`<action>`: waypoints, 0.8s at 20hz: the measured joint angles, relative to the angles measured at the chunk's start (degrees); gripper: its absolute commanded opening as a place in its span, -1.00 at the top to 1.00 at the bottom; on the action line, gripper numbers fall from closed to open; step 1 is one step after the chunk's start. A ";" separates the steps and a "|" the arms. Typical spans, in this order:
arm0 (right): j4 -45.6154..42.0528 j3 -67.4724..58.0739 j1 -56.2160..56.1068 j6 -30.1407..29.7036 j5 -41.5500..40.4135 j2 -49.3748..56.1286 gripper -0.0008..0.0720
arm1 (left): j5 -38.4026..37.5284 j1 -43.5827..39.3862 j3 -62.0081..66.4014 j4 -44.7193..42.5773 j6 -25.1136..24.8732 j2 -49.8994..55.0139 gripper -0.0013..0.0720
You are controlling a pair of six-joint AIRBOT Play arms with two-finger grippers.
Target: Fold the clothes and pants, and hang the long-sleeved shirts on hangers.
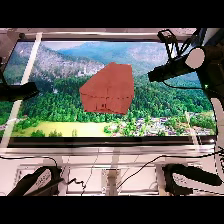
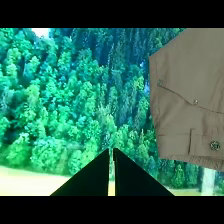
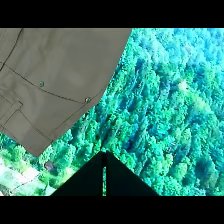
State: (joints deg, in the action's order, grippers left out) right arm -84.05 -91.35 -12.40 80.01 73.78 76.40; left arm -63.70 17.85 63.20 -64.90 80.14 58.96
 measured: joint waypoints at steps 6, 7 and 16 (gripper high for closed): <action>-0.02 0.00 0.00 0.00 0.02 0.00 0.92 | 0.00 0.00 -0.11 0.00 0.00 0.00 0.85; -0.02 0.00 0.00 0.00 0.02 0.00 0.92 | 0.00 0.00 -0.09 0.00 0.00 0.00 0.85; -0.02 0.00 0.00 0.00 0.07 0.00 0.92 | 0.00 0.00 -0.09 0.90 0.42 0.00 0.85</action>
State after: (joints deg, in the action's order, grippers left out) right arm -84.07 -91.35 -12.40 80.01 73.84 76.40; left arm -63.70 17.85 63.11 -64.01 80.55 58.96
